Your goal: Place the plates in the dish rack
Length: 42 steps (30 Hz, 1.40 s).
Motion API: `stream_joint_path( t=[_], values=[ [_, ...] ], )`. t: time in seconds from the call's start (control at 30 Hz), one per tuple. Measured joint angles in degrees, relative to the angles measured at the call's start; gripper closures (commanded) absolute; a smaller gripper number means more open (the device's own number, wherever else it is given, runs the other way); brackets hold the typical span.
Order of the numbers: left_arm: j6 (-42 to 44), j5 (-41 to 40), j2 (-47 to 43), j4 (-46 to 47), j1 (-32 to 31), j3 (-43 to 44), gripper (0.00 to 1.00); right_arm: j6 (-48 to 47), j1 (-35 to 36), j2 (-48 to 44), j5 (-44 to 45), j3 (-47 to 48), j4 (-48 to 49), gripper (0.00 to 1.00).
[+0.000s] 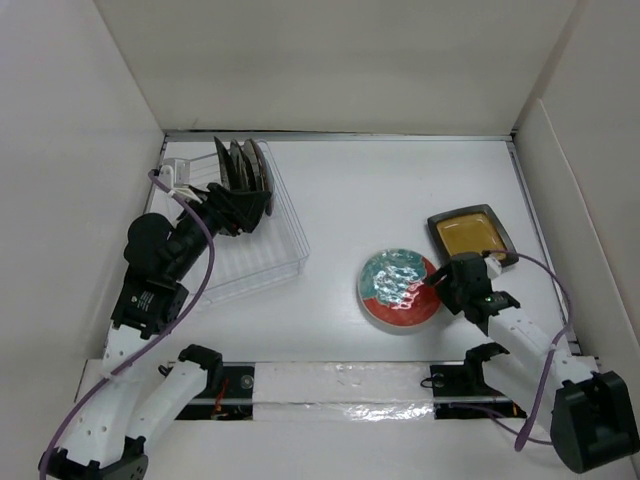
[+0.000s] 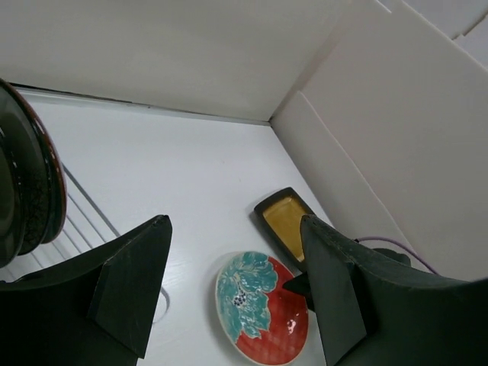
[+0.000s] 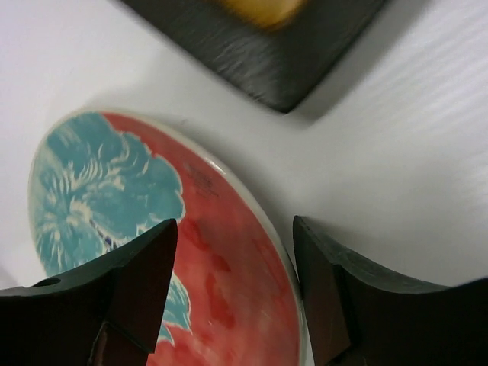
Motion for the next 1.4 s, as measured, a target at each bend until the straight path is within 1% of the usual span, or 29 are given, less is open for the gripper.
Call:
stream_joint_path(
  t=[0.03, 0.07, 0.13, 0.17, 0.23, 0.27, 0.33, 0.37, 0.4, 0.47, 0.5, 0.57, 0.6, 0.67, 0.73, 0.8, 0.87, 0.97, 1.0, 1.07, 1.1, 1.13, 1.17, 1.27, 1.3, 1.33, 1.37, 1.4],
  values=[
    [0.1, -0.2, 0.3, -0.2, 0.2, 0.0, 0.35, -0.3, 1.1, 1.1, -1.5, 0.0, 1.6, 0.33],
    [0.1, -0.6, 0.3, -0.3, 0.7, 0.0, 0.35, -0.4, 1.9, 2.4, -3.0, 0.0, 3.3, 0.4],
    [0.2, -2.4, 0.7, -0.5, 1.2, 0.0, 0.37, -0.7, 3.2, 5.7, -5.9, 0.1, 7.3, 0.47],
    [0.2, -3.3, 0.9, -0.6, 1.5, 0.0, 0.38, -0.8, 3.6, 7.4, -7.2, 0.1, 9.4, 0.58],
    [0.2, -5.4, 1.5, -1.0, 1.7, 0.0, 0.4, -1.1, 4.2, 11.1, -9.8, 0.1, 13.8, 0.69],
    [0.1, -6.4, 1.9, -1.2, 1.7, 0.0, 0.4, -0.8, 4.3, 12.8, -10.8, -0.1, 16.3, 0.76],
    [-0.5, -8.1, 2.8, -1.7, 1.7, 0.0, 0.42, -0.7, 4.4, 15.3, -13.5, -0.8, 21.2, 0.87],
    [-0.7, -8.9, 3.3, -1.8, 1.7, 0.0, 0.42, -0.3, 4.7, 16.7, -15.1, -1.6, 25.3, 0.96],
    [-1.4, -9.9, 4.1, -1.9, 1.7, -0.1, 0.43, -0.3, 4.8, 17.4, -15.8, -2.1, 27.6, 1.0],
    [-2.3, -12.1, 5.2, -1.9, 1.7, -0.4, 0.43, -0.1, 4.8, 18.9, -16.8, -3.6, 32.3, 1.0],
    [-2.8, -13.6, 5.6, -1.9, 1.7, -0.8, 0.42, -0.2, 4.7, 19.1, -17.1, -4.2, 34.3, 1.0],
    [-3.9, -18.3, 6.6, -2.9, 2.0, -1.8, 0.33, -0.2, 4.7, 18.9, -17.5, -5.6, 37.0, 1.0],
    [-4.5, -20.8, 7.0, -4.2, 2.4, -2.1, 0.31, -0.5, 4.7, 18.3, -17.6, -6.2, 37.7, 1.0],
    [-5.6, -25.3, 7.8, -6.0, 4.3, -2.4, 0.33, -1.3, 4.7, 15.9, -17.5, -7.4, 37.6, 1.0],
    [-6.3, -27.1, 9.1, -6.2, 8.4, -2.4, 0.39, -2.8, 4.7, 12.4, -17.1, -8.0, 36.6, 1.0],
    [-7.0, -26.9, 12.1, -6.9, 14.0, -1.6, 0.45, -4.8, 4.7, 8.0, -16.5, -8.0, 35.3, 1.0],
    [-8.0, -25.7, 16.5, -7.6, 19.6, 1.0, 0.44, -6.6, 4.5, 3.5, -16.2, -8.0, 34.3, 1.0],
    [-8.6, -25.7, 22.9, -7.8, 23.7, 3.6, 0.47, -9.3, 3.7, -1.5, -15.9, -8.1, 32.1, 1.0],
    [-8.6, -26.0, 24.7, -8.6, 24.4, 4.6, 0.56, -9.9, 3.5, -2.8, -15.8, -8.3, 31.3, 1.0],
    [-8.6, -27.0, 28.0, -10.4, 25.6, 7.3, 0.64, -10.7, 3.4, -5.1, -15.6, -9.0, 30.2, 1.0],
    [-8.2, -27.4, 29.2, -10.7, 26.1, 8.2, 0.75, -11.0, 3.4, -5.8, -15.4, -9.1, 29.7, 1.0],
    [-8.0, -28.0, 30.8, -10.9, 27.2, 9.2, 0.77, -11.4, 3.6, -6.5, -15.2, -9.1, 29.2, 1.0],
    [-7.3, -27.8, 31.9, -11.1, 28.7, 9.6, 0.78, -11.8, 4.1, -7.4, -14.8, -9.1, 28.6, 1.0],
    [-5.3, -28.0, 35.2, -12.2, 34.4, 9.7, 0.67, -13.0, 5.6, -10.0, -13.6, -9.1, 27.1, 1.0],
    [-4.7, -28.3, 36.1, -12.6, 35.7, 9.7, 0.58, -13.3, 6.1, -10.8, -13.0, -9.1, 26.5, 1.0],
    [-3.8, -28.7, 36.9, -13.1, 37.0, 9.5, 0.51, -13.5, 6.7, -11.5, -12.5, -9.1, 26.1, 1.0],
    [-3.0, -29.0, 37.3, -13.2, 37.8, 9.0, 0.47, -13.7, 7.2, -12.0, -12.0, -9.1, 25.7, 1.0],
    [-2.2, -29.0, 37.4, -13.3, 38.1, 8.4, 0.45, -13.9, 7.7, -12.4, -11.5, -9.1, 25.5, 1.0]
  ],
)
